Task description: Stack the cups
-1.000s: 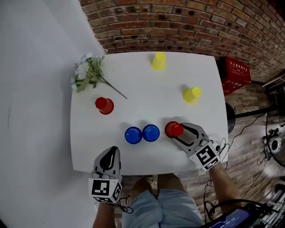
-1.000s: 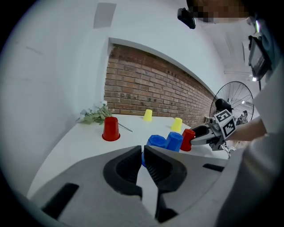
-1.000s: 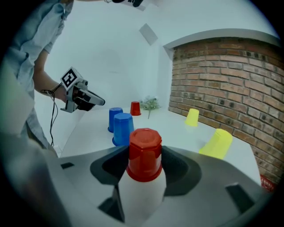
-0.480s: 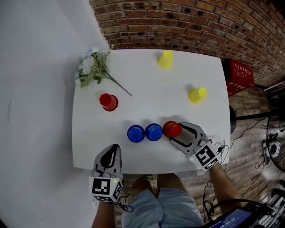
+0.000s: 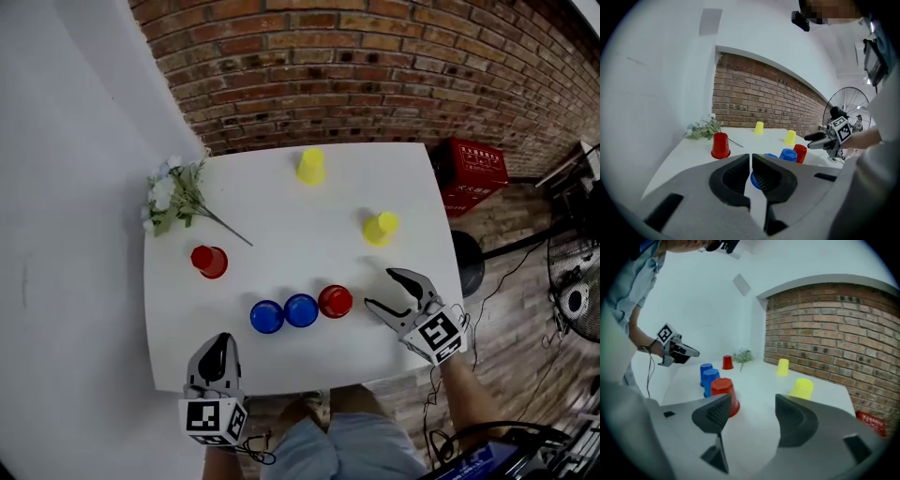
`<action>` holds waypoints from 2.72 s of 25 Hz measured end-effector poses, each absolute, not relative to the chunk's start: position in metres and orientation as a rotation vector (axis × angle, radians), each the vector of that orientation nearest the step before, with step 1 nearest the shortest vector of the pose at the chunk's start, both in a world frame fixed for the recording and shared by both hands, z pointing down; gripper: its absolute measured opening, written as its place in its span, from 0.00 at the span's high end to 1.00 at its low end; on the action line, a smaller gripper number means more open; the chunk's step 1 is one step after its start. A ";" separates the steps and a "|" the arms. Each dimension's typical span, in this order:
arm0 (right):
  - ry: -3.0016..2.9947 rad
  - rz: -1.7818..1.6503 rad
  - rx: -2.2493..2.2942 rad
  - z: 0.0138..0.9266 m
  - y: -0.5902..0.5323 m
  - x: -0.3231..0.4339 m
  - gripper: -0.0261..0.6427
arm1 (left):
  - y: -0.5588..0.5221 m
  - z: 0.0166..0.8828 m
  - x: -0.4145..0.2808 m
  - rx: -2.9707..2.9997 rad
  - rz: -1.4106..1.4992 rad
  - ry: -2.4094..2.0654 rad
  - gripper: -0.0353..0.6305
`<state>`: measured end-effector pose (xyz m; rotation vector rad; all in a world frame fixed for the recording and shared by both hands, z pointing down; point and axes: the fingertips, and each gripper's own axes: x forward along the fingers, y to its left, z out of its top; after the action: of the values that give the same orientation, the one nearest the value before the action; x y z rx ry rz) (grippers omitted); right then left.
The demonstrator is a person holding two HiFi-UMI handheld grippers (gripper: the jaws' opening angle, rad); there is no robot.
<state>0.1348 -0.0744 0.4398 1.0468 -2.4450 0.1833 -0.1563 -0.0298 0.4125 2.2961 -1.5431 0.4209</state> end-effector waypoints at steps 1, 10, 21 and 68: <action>-2.408 0.169 1.114 0.439 -0.084 0.149 0.52 | -0.032 0.410 -0.156 2.298 0.419 -1.550 0.91; -2.243 0.187 1.424 0.452 -0.173 0.199 0.45 | -0.041 0.407 -0.144 2.284 0.432 -1.586 0.91; -2.245 0.184 1.416 0.464 -0.209 0.193 0.58 | -0.048 0.413 -0.139 2.224 0.443 -1.661 0.91; -2.471 0.160 1.014 0.388 -0.059 -0.049 0.59 | 0.093 0.399 -0.232 2.239 0.317 -1.797 0.86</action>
<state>-0.0485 -0.0589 0.3875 1.0136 -2.4709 0.1599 -0.2322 0.0934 0.3995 2.2388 -1.7968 0.3166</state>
